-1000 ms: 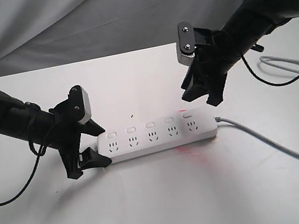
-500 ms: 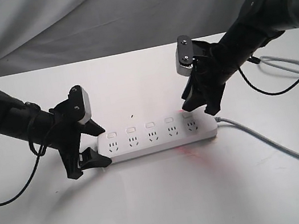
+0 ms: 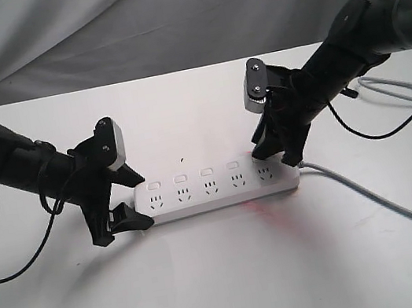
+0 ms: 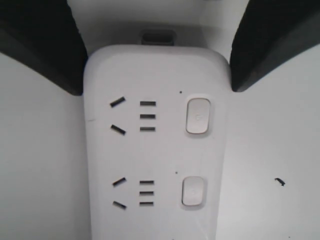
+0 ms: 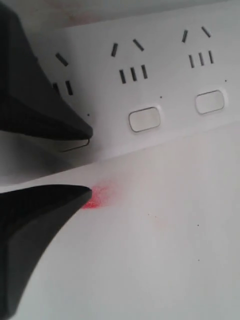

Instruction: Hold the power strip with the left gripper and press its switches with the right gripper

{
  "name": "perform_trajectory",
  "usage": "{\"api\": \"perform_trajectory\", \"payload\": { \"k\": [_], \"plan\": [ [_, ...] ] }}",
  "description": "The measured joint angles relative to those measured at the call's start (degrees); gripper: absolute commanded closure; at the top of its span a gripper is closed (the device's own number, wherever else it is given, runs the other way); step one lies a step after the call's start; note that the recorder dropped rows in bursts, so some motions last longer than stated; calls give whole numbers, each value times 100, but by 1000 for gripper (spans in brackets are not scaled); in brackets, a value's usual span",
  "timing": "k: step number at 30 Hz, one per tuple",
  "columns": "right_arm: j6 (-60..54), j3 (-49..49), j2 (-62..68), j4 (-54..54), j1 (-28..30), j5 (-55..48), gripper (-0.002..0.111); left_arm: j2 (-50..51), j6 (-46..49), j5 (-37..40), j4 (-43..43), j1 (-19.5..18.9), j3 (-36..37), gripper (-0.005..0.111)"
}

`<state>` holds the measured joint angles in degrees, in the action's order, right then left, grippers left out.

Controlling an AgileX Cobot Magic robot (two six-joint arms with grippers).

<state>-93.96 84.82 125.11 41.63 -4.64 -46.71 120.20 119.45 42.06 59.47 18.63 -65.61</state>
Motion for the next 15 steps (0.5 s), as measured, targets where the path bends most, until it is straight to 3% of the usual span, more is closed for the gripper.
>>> {"api": "perform_trajectory", "payload": {
  "k": [15],
  "plan": [
    [-71, 0, 91, 244, -123, 85, 78, 0, 0, 0, 0, 0, 0, 40]
  ]
}}
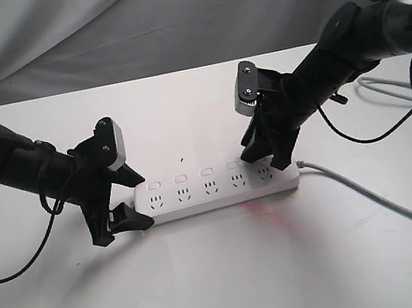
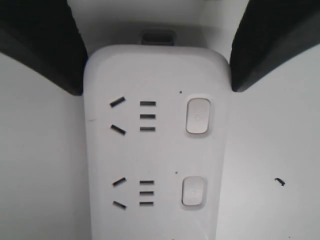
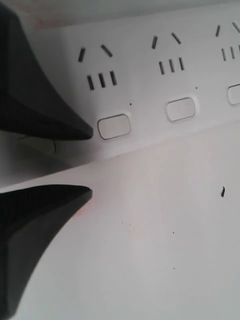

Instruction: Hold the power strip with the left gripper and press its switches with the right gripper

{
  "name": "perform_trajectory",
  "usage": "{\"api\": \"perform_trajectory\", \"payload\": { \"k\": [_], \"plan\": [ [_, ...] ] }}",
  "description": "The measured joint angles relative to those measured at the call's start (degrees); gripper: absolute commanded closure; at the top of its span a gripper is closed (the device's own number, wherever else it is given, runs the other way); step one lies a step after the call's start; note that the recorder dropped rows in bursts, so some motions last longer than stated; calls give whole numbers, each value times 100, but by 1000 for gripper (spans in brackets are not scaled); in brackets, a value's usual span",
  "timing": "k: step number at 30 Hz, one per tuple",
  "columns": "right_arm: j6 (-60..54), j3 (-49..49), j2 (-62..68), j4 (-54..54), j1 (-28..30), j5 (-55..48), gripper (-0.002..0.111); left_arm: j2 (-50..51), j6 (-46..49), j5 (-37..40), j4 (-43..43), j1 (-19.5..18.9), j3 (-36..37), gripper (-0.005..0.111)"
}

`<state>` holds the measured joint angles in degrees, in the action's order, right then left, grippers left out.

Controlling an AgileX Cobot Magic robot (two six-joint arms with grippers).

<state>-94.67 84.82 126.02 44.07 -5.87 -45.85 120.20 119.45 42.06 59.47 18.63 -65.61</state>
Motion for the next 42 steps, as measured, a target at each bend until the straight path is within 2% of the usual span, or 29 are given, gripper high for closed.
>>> {"api": "perform_trajectory", "payload": {
  "k": [30, 42],
  "plan": [
    [21, 10, 8, -153, 14, 83, 78, 0, 0, 0, 0, 0, 0, 40],
    [65, -250, -30, -69, 29, 417, 78, 0, 0, 0, 0, 0, 0, 40]
  ]
}}
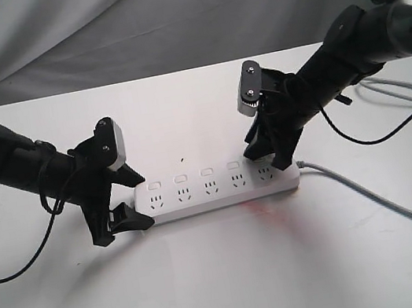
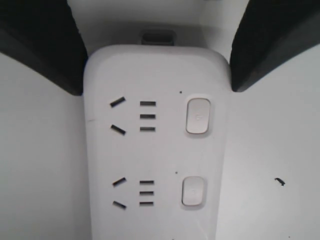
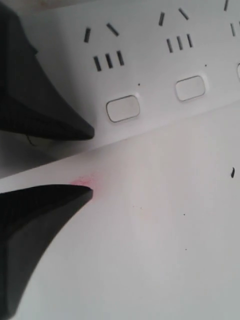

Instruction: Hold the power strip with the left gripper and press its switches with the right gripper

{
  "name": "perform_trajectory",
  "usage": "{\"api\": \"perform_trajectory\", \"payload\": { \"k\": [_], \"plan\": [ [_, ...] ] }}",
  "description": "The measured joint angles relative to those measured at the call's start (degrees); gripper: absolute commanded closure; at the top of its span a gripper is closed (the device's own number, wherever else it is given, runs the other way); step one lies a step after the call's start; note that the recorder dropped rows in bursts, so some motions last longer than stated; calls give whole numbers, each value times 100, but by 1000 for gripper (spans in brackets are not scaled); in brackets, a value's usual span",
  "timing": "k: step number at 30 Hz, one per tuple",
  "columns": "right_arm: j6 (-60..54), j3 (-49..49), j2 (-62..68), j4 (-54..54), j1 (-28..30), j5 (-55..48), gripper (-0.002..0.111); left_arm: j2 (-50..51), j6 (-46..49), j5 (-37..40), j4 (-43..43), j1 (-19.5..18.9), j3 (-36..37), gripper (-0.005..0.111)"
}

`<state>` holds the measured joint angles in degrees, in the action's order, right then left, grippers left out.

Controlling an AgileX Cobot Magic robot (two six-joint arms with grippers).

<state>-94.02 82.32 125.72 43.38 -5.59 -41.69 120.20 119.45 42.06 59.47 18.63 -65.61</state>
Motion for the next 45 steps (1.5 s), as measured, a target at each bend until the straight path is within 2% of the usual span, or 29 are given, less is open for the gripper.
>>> {"api": "perform_trajectory", "payload": {
  "k": [14, 21, 31, 37, 42, 45],
  "plan": [
    [36, -11, 89, 170, 54, -66, 78, 0, 0, 0, 0, 0, 0, 40],
    [-372, -195, -312, 378, 54, -7, 78, 0, 0, 0, 0, 0, 0, 40],
    [-386, -264, -1109, 354, 54, -356, 78, 0, 0, 0, 0, 0, 0, 40],
    [-256, -912, -1694, 354, 54, -380, 78, 0, 0, 0, 0, 0, 0, 40],
    [-243, -1650, -2451, 354, 54, -52, 86, 0, 0, 0, 0, 0, 0, 40],
    [-230, -2008, -2979, 354, 54, 15, 97, 0, 0, 0, 0, 0, 0, 40]
  ]
}}
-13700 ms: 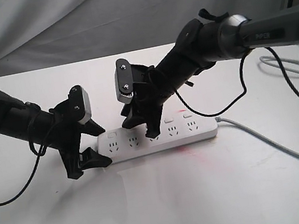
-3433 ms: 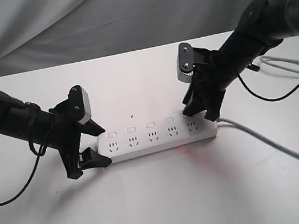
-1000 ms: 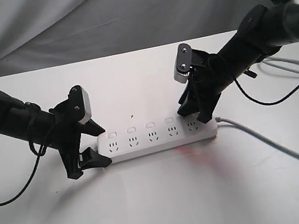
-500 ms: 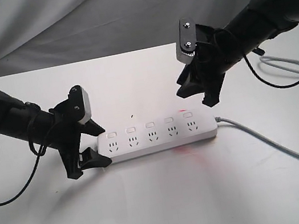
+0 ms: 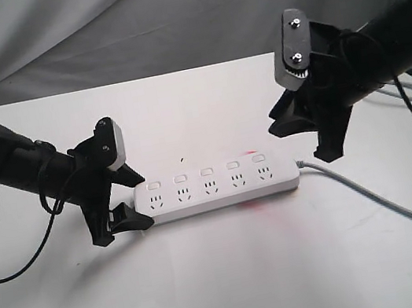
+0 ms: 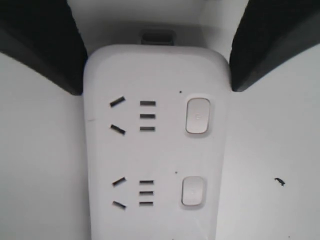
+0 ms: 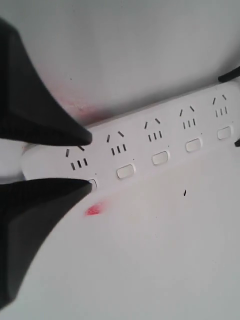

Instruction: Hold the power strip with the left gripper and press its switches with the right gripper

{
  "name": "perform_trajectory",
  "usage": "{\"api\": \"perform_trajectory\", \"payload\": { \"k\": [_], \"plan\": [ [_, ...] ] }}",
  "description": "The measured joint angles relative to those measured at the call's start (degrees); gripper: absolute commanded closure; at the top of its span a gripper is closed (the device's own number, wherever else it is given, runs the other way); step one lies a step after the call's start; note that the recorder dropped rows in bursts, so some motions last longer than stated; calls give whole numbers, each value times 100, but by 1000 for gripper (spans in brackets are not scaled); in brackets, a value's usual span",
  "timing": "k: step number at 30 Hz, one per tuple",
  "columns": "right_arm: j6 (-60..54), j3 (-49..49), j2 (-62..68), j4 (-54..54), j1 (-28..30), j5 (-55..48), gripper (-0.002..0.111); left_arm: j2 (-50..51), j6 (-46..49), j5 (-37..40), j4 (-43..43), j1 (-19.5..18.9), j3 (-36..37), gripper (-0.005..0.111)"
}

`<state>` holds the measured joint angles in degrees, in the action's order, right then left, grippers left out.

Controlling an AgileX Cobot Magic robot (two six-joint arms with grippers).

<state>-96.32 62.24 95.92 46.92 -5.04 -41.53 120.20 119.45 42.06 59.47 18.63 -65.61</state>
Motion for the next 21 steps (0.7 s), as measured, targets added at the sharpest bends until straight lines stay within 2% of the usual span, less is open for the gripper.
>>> {"api": "perform_trajectory", "payload": {
  "k": [3, 13, 21],
  "plan": [
    [0, -294, -499, 0, 0, 38, 108, 0, 0, 0, 0, 0, 0, 40],
    [649, -1095, -2191, 61, 0, 74, 108, 0, 0, 0, 0, 0, 0, 40],
    [1533, -2443, -4494, 61, 0, 53, 108, 0, 0, 0, 0, 0, 0, 40]
  ]
}}
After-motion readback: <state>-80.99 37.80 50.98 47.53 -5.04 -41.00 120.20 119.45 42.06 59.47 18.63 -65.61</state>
